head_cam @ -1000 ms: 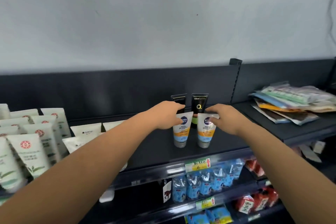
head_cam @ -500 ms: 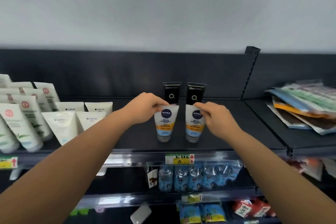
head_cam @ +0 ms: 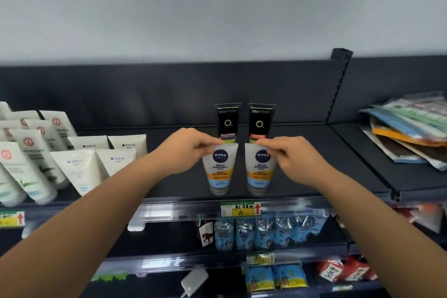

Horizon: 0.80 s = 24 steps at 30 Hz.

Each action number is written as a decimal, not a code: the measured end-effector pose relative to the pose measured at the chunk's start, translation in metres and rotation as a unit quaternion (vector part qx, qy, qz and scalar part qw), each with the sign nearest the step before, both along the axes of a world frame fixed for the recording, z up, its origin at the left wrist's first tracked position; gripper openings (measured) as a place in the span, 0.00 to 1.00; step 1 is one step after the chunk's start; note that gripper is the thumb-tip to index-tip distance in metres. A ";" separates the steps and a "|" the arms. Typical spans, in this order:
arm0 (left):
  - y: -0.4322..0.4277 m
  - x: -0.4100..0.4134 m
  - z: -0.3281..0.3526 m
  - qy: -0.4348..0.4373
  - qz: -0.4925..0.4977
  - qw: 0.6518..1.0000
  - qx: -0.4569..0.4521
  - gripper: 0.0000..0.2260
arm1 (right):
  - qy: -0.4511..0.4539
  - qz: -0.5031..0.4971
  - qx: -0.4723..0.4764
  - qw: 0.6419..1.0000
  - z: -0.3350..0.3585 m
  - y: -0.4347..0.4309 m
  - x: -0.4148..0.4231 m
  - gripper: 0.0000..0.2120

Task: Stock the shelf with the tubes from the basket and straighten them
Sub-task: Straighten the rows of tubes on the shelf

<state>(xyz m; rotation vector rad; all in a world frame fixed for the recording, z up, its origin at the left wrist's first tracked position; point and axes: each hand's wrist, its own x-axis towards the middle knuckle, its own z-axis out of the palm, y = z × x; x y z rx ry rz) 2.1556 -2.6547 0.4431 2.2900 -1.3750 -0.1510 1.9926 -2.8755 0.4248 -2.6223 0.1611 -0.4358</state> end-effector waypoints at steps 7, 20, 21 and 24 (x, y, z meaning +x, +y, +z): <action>0.005 -0.008 -0.006 -0.036 0.002 0.999 -0.002 0.14 | 0.000 0.010 -0.027 1.000 0.006 0.004 -0.008 0.18; 0.006 -0.009 -0.008 -0.025 0.015 1.000 -0.002 0.15 | -0.021 0.039 -0.029 0.999 0.005 0.006 -0.008 0.19; 0.006 -0.009 -0.008 -0.021 0.014 1.000 -0.003 0.15 | -0.017 0.037 -0.034 0.999 0.006 0.006 -0.007 0.18; 0.006 -0.007 -0.008 0.002 0.010 1.000 -0.009 0.15 | -0.003 0.037 -0.031 0.999 0.010 0.008 -0.005 0.18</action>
